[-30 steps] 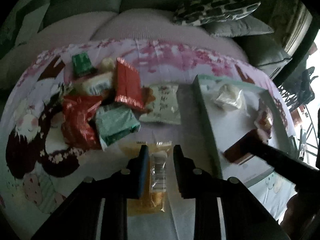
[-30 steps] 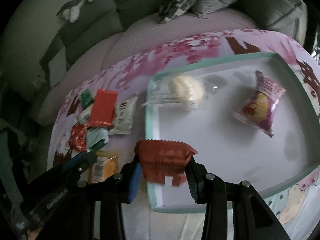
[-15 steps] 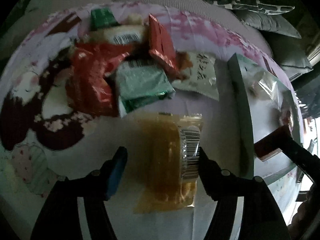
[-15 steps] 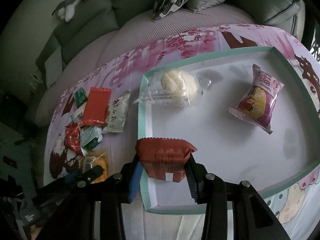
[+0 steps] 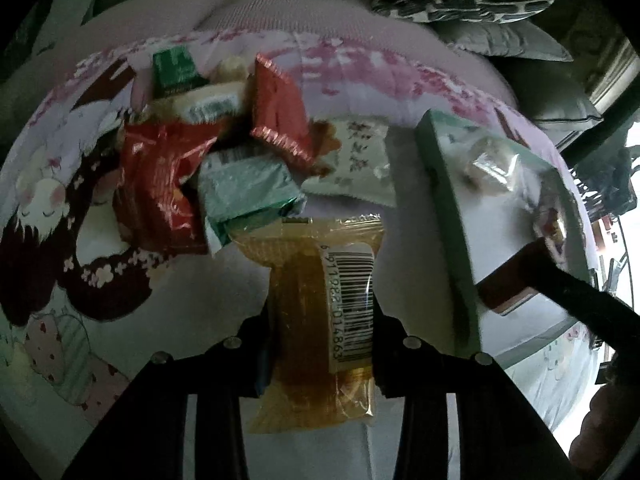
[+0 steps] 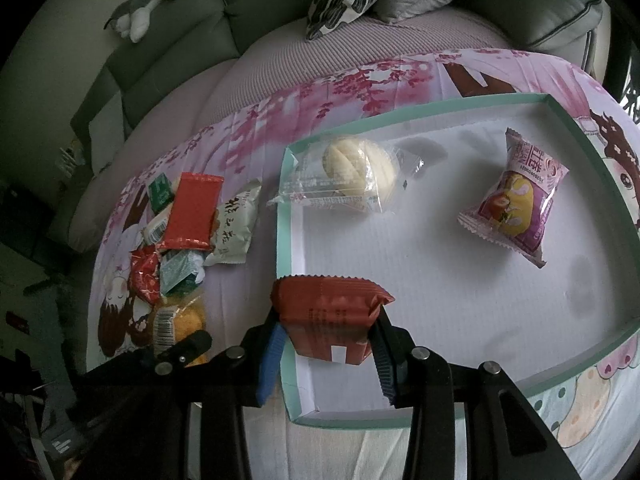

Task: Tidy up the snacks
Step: 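Place the red box in the tray with the right gripper while left places the yellow cake there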

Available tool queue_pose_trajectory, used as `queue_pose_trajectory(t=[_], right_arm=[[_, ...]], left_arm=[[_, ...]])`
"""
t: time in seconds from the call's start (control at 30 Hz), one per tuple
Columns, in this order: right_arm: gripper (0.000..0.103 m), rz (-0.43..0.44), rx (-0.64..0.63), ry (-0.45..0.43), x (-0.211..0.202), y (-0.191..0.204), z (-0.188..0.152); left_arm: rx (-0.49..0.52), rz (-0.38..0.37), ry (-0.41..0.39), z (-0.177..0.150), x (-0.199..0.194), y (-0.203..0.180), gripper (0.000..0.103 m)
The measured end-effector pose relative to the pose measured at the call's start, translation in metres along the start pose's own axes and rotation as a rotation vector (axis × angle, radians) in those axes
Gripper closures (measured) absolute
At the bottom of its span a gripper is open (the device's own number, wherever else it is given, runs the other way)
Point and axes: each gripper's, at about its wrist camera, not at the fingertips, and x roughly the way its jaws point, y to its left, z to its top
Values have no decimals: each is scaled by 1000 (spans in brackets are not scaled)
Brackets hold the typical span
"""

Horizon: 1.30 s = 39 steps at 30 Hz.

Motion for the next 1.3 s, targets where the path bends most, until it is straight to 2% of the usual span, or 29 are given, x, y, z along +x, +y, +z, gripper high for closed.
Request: queue_pose_trajectory(t=[0.23,0.53,0.67,0.93,1.1,1.3], right_arm=[[61,17,14,-30,-10,-1,3],[61,5,38,-84,-32,-14,8],[61,-49,83,-142,-55,-38,10],[61,-236,224,-219,-90,-106,14],[61,-262,308,-195,-86,-142,12],[61,-254,310,-146,-68,-148,11]], left_arm=[[49,-32,-80,7,-24,-21,63],[189,-67,-116,19,-25,-84,63],[237,-78,-99,22,-14,-111,63],[307,-96,-49,20,12,-154,63],[337,-110,-23,14,24,-171,63],[340,-109,-12,16,35,-179,63]])
